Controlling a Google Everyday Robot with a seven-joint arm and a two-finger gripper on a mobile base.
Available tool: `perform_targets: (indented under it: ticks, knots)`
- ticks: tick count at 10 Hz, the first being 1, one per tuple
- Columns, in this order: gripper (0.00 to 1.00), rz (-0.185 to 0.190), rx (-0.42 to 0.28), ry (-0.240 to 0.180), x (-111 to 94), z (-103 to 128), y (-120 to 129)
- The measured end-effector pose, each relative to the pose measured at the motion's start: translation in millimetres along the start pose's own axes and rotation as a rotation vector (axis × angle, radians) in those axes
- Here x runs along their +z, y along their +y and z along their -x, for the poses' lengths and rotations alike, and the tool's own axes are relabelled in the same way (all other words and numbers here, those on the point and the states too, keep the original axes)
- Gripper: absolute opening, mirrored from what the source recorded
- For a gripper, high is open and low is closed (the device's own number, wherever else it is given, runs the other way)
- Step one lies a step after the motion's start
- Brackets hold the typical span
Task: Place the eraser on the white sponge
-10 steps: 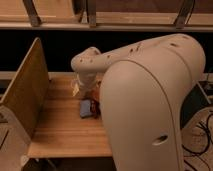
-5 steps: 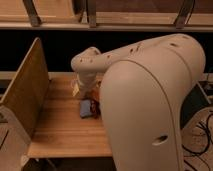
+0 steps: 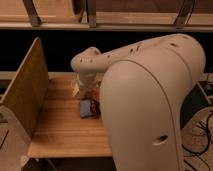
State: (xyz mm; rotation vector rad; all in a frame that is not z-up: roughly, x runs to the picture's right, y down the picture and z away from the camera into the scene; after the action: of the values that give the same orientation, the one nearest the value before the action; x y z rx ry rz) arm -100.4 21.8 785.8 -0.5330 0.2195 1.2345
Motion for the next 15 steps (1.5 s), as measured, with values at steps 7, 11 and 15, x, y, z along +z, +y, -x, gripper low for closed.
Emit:
perform_targets:
  ticks: [7,11,15]
  knots:
    - [0.76,-0.001,-0.002,0.0,-0.3,-0.1,0.4]
    - [0.76,0.013,-0.137,-0.033,-8.5,-8.5,-23.6]
    - [0.76,0.058,-0.261,-0.002,-18.4,-38.5,-44.5]
